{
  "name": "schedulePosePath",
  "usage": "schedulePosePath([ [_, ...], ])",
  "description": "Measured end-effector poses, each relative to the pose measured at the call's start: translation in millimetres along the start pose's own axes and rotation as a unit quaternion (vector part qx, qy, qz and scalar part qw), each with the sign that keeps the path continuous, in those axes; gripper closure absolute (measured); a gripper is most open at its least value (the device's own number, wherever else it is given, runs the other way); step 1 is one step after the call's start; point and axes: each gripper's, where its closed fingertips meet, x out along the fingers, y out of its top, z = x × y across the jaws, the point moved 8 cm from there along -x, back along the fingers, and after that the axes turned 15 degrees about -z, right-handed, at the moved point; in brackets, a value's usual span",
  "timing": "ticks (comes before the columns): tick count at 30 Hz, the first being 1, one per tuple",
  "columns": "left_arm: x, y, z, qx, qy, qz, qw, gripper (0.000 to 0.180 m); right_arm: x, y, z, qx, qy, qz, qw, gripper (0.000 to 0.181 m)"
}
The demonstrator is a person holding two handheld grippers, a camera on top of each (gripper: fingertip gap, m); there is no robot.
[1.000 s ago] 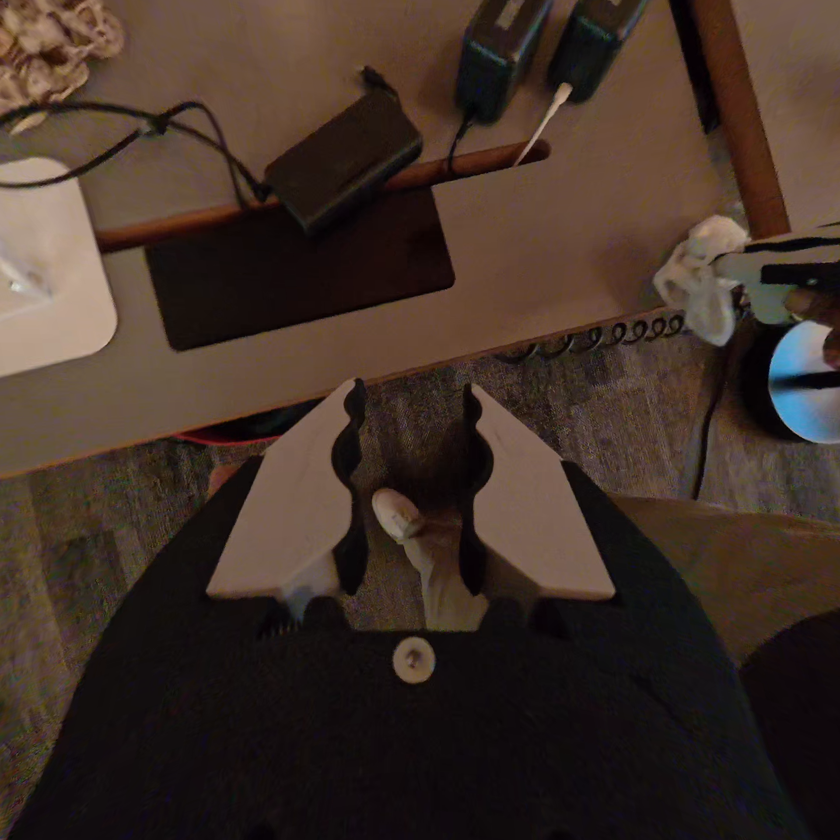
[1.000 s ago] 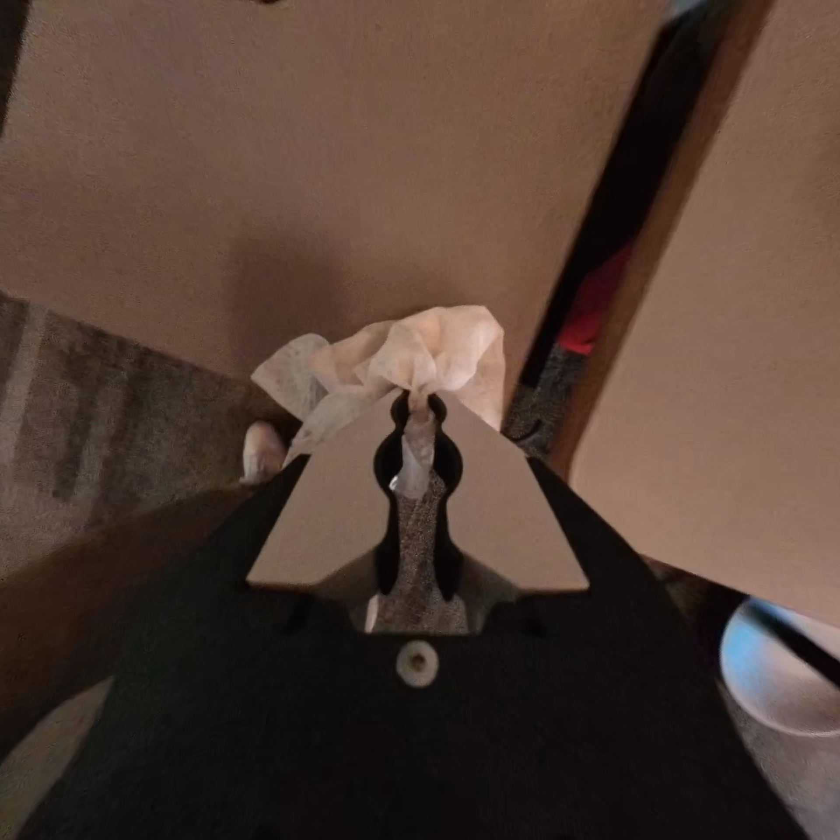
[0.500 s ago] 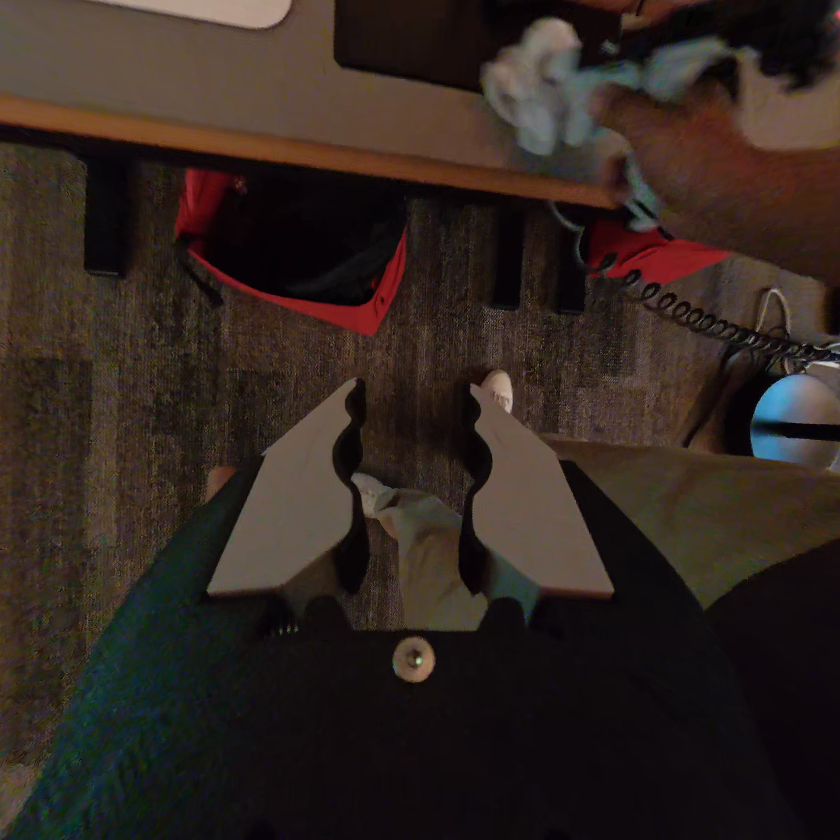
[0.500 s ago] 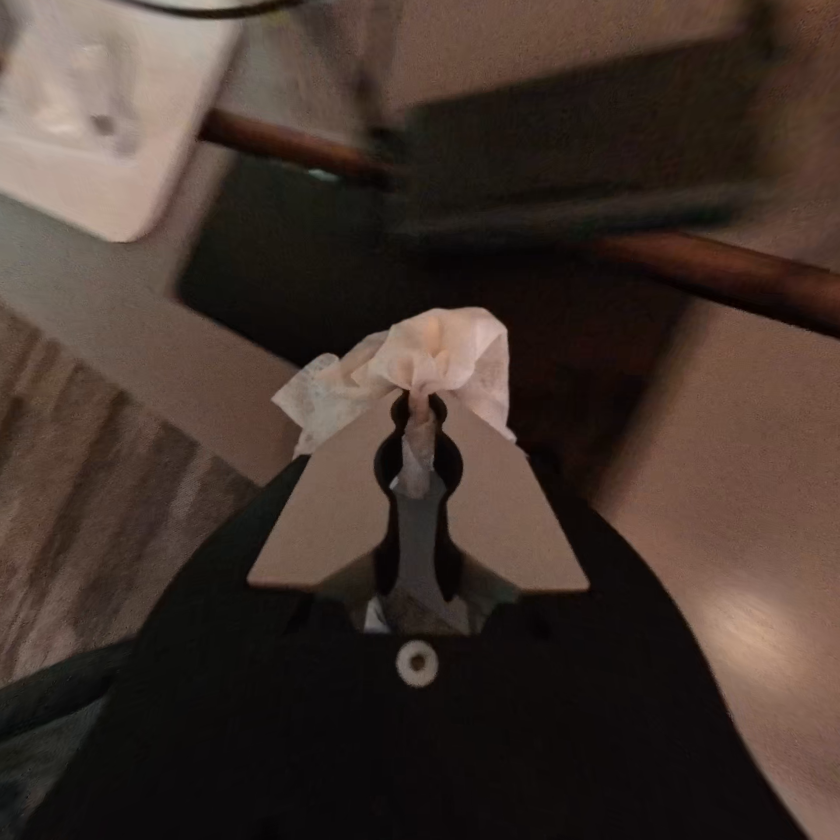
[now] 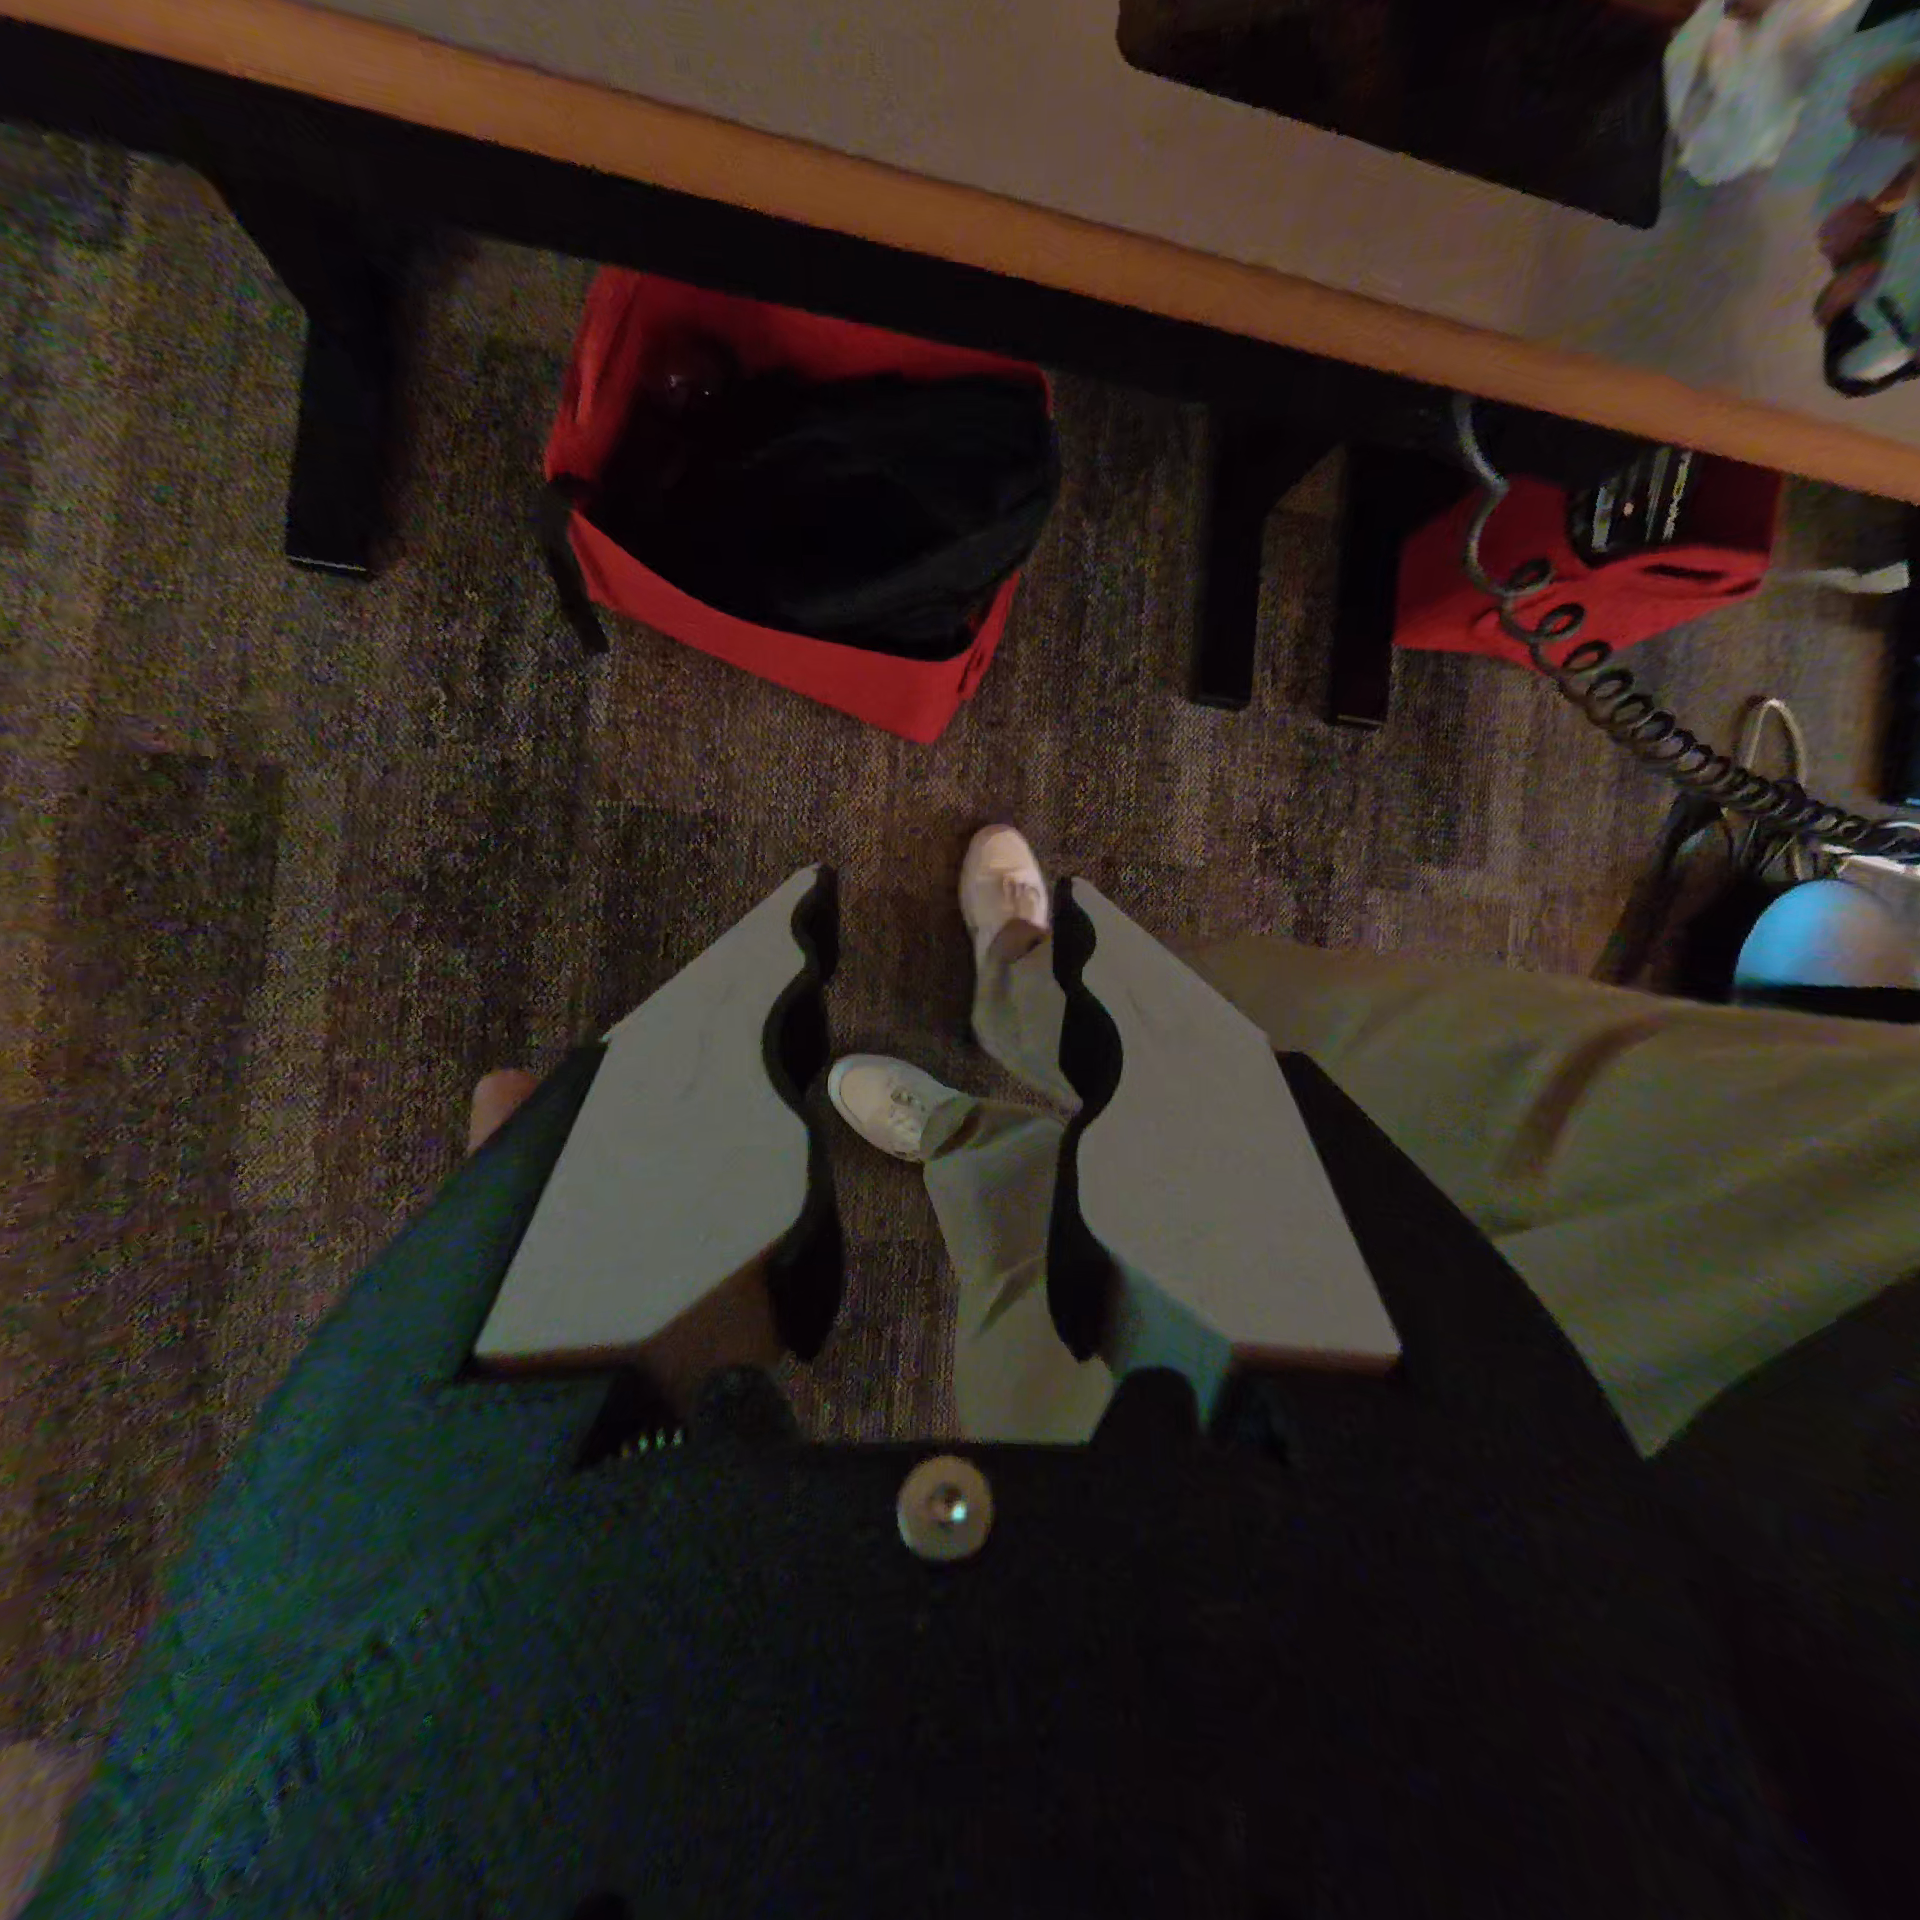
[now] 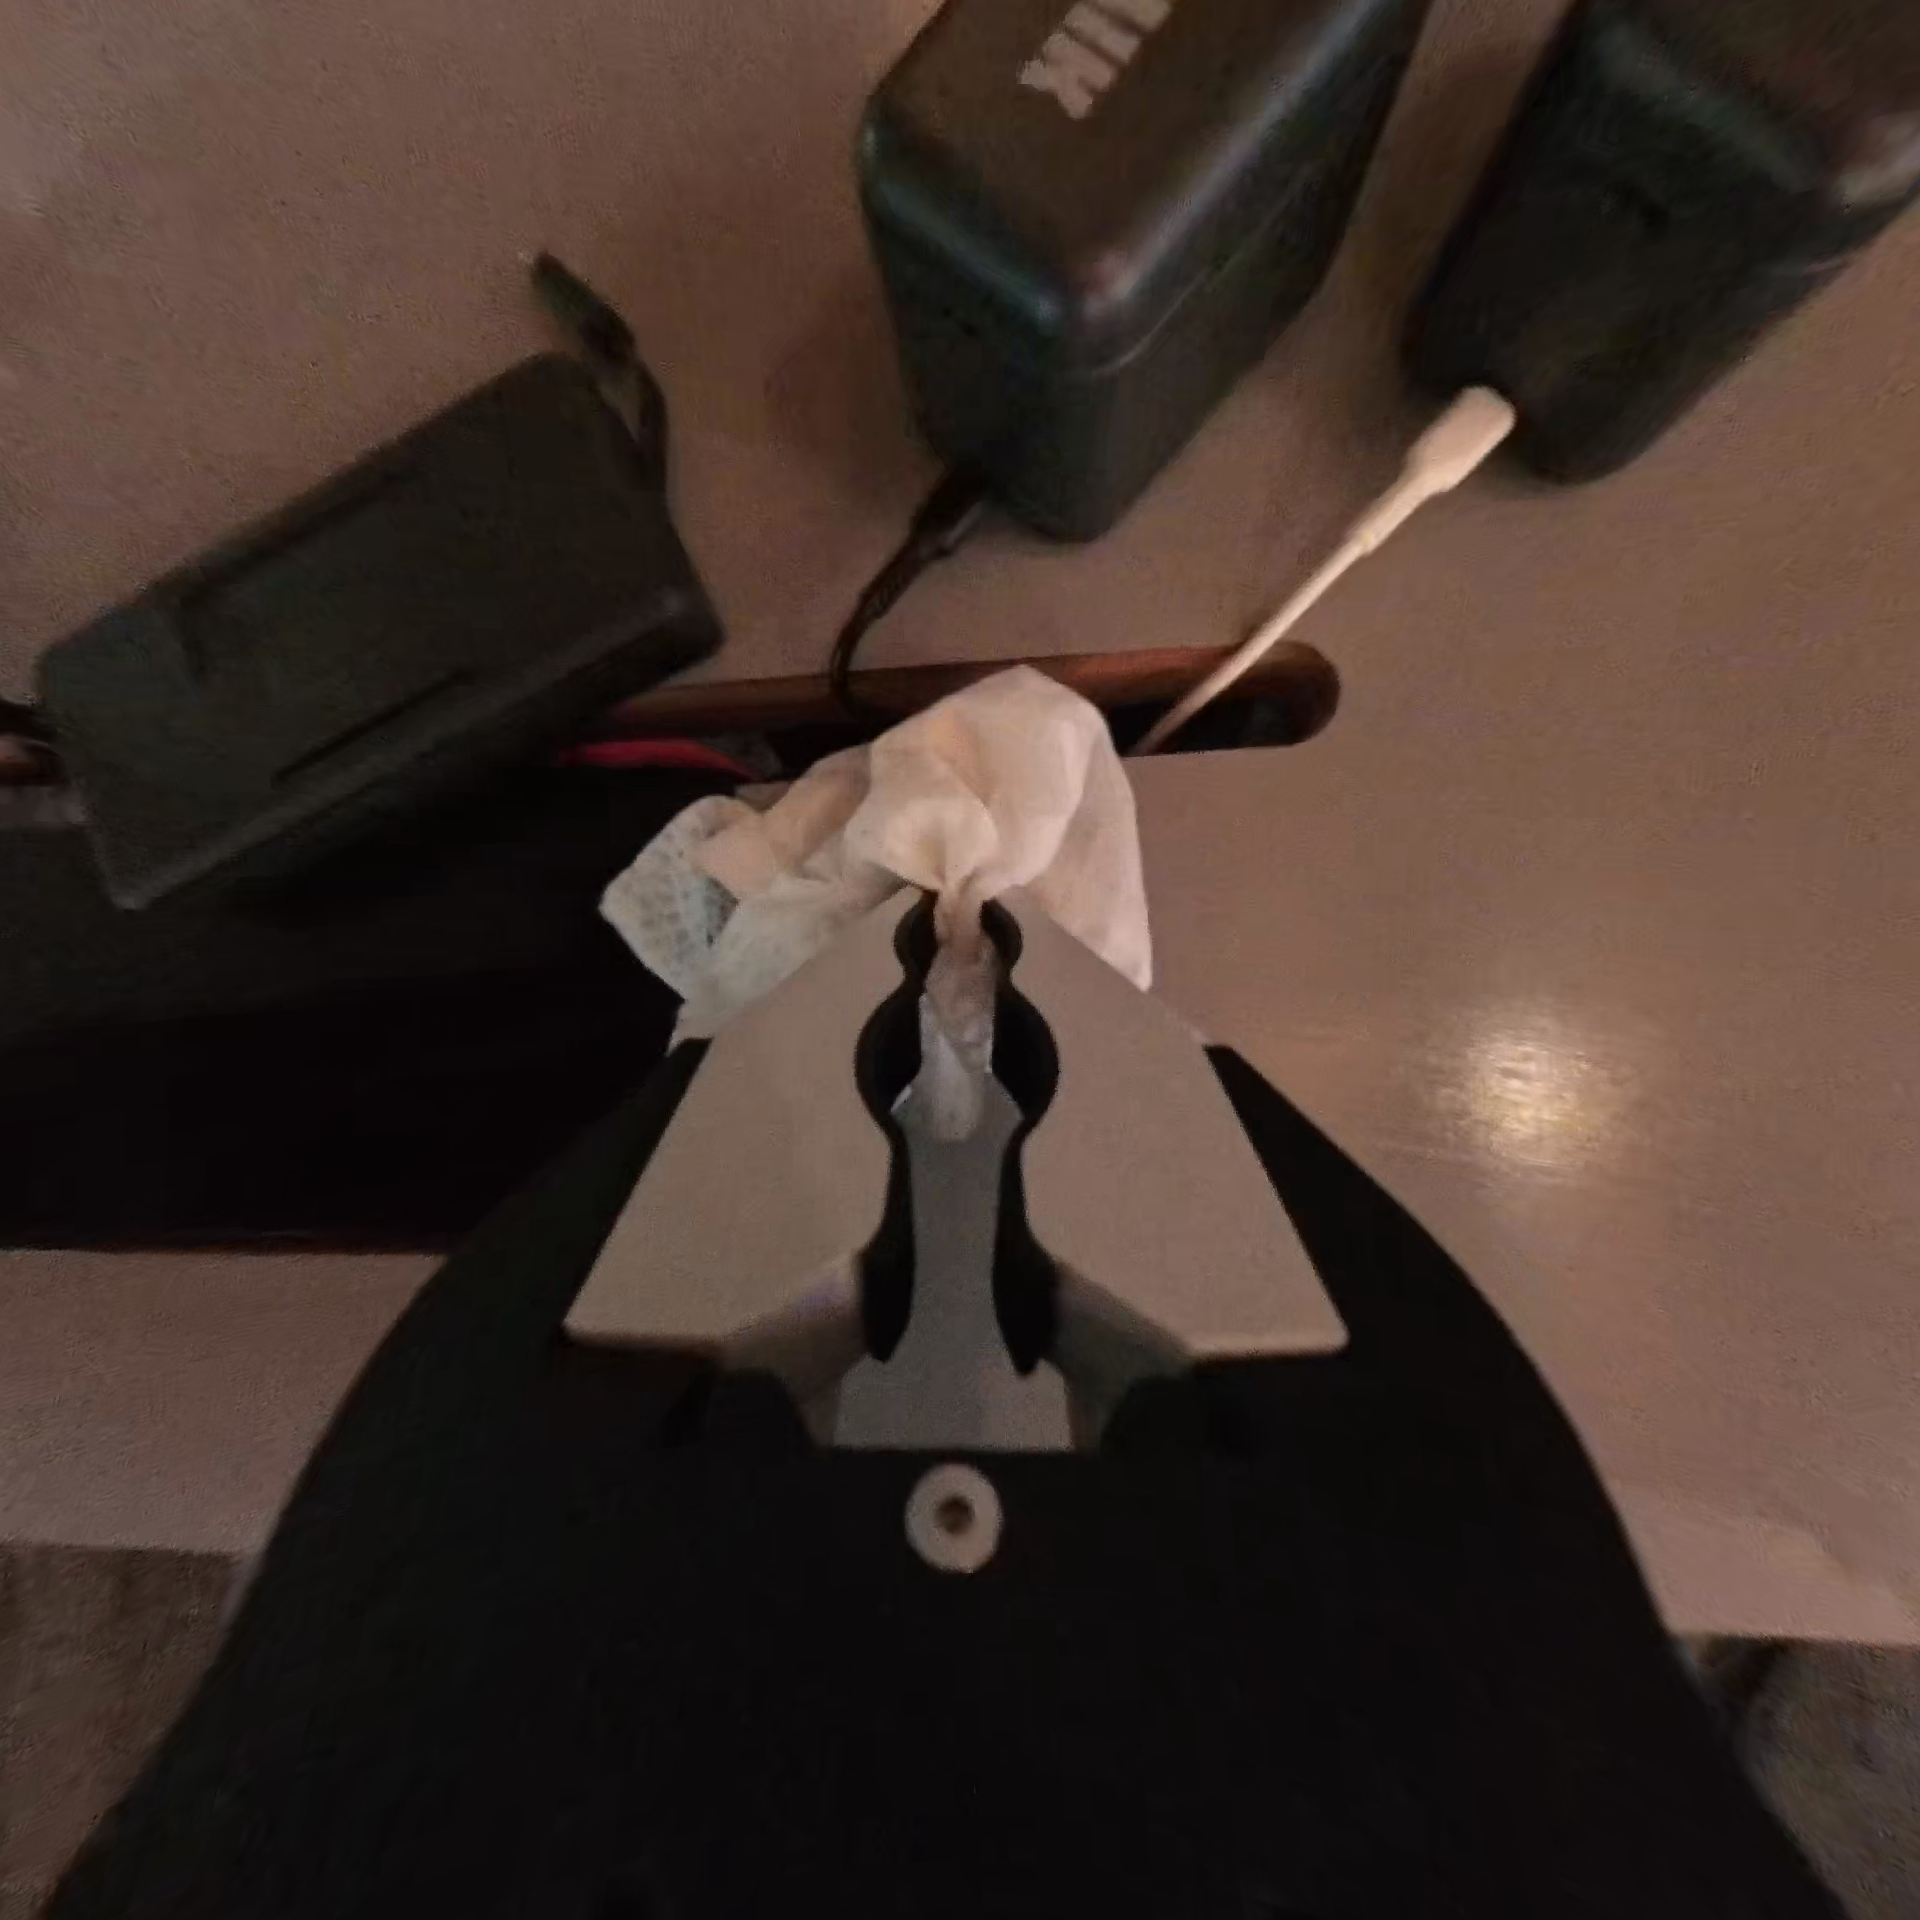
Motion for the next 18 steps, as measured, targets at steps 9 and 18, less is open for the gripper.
schedulePosePath([
  [9,9.3,50.4,5.5,0.043,-0.035,-0.022,0.998,0.144,11.4,-14.5,-131.7,-0.178,0.103,0.023,0.978,0.175],
  [18,15.9,91.1,-12.8,0.041,-0.027,-0.022,0.999,0.144,-7.6,-28.5,-25.7,0.024,0.009,0.026,0.999,0.176],
])
